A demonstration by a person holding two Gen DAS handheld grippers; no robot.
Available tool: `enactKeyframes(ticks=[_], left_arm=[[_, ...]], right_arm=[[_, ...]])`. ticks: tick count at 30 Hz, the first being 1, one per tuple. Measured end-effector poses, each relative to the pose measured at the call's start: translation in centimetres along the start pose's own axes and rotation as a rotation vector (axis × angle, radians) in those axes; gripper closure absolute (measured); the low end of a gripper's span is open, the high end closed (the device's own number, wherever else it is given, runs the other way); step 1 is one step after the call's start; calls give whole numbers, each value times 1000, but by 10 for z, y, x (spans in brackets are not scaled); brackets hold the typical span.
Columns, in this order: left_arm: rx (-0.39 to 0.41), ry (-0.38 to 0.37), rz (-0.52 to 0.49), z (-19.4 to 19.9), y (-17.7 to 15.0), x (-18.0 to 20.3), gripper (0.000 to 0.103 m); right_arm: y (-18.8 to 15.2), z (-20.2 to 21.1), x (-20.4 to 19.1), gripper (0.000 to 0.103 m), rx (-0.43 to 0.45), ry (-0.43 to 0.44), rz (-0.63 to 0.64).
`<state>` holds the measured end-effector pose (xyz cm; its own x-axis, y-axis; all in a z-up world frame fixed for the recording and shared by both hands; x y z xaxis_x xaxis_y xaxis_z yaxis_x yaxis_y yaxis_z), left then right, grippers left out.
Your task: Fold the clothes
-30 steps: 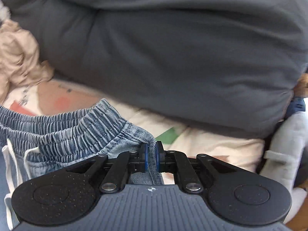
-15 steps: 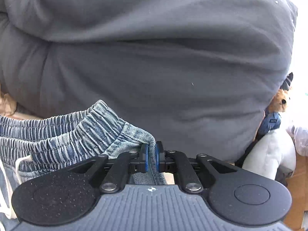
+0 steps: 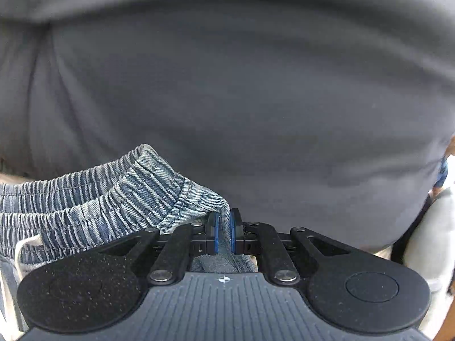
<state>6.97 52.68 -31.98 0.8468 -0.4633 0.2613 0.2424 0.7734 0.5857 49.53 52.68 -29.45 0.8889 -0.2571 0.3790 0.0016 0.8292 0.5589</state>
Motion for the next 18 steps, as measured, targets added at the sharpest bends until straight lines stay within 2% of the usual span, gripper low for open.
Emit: enactKeyframes(ticks=[2, 3, 6, 7, 9, 11, 15, 18], left_arm=[[-24, 19, 13, -7, -2, -1, 86], [-30, 24, 22, -8, -2, -1, 83], [3, 69, -51, 5, 0, 8, 79], [15, 75, -68, 10, 3, 10, 74], [39, 88, -101, 22, 7, 14, 71], [61, 68, -121, 28, 15, 20, 71], [70, -15, -163, 19, 31, 47, 72], [49, -67, -163, 0, 25, 69, 72]], right_arm=[[-7, -15, -3, 91, -44, 13, -9], [-10, -21, -4, 79, -63, 13, -15], [-12, -21, 8, 66, -88, 21, -89], [-14, -17, 13, 62, -91, 32, -112], [-18, -6, 22, 50, -92, 57, -140], [-25, 8, 31, 48, -79, 81, -153], [-43, 40, 54, 47, -50, 105, -194], [-63, 65, 76, 47, -43, 112, -234]])
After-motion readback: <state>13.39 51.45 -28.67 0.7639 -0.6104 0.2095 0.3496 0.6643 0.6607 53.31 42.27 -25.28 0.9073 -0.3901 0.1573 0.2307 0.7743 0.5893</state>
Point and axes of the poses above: each gripper's, at about its wrist camera, not at the fingertips, and z roughly against the way its jaws point, x to its right, y to its top, the point moved 3 cm from there along -z, roughly the way its jaws point, and after that the axes turned 3 degrees about -y, right-handed, at the moved point
